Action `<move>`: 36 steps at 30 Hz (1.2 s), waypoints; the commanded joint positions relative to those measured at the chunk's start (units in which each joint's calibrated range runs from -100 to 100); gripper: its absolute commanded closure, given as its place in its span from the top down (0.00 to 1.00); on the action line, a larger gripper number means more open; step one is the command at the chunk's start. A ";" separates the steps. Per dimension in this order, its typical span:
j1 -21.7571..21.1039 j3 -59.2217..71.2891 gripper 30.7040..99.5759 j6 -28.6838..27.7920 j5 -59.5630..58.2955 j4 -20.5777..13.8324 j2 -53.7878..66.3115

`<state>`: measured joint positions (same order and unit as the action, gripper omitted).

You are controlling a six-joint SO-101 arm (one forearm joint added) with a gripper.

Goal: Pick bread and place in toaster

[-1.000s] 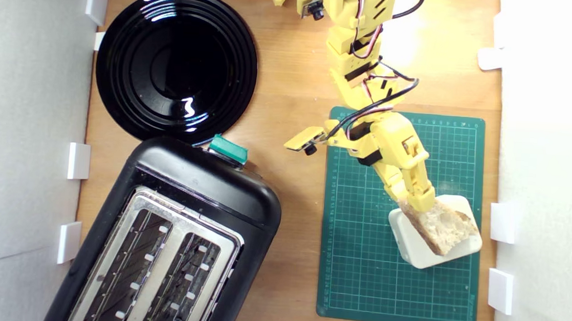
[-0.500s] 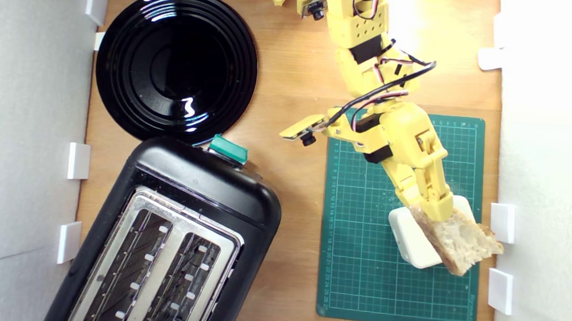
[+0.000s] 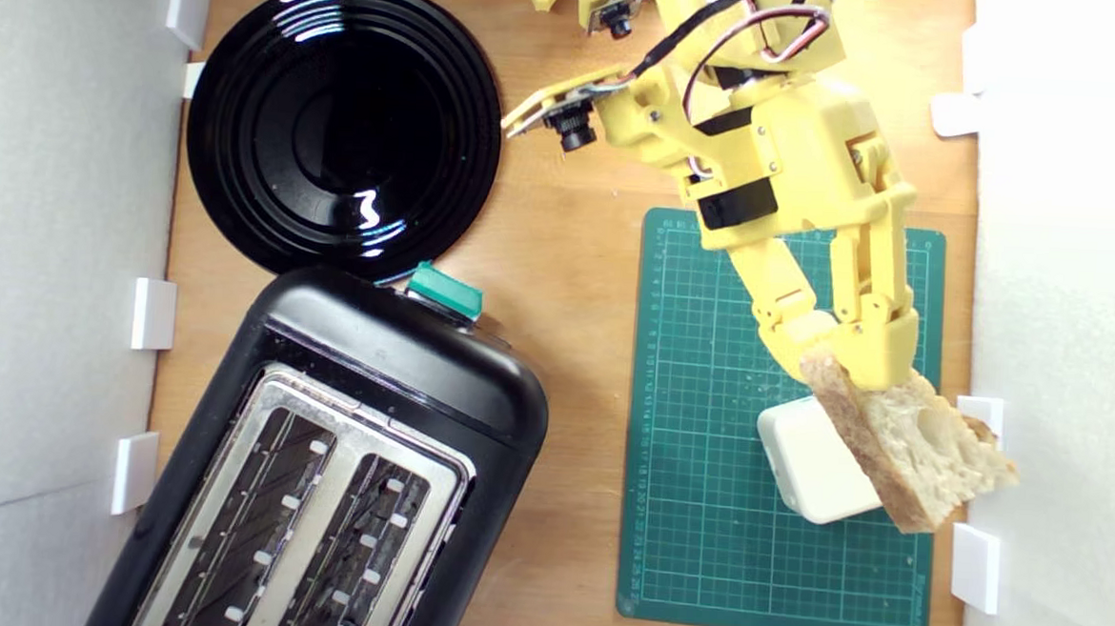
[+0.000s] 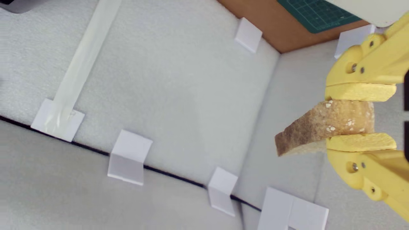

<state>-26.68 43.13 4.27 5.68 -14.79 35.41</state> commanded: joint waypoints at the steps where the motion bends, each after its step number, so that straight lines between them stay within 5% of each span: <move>1: 0.25 -16.04 0.25 0.83 11.47 -0.53 3.61; 19: 6.30 -69.05 0.25 8.31 45.60 -0.71 -7.78; 36: 17.98 -87.12 0.26 22.91 58.06 -0.71 -17.02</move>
<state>-11.40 -37.77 23.73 60.76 -14.70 18.86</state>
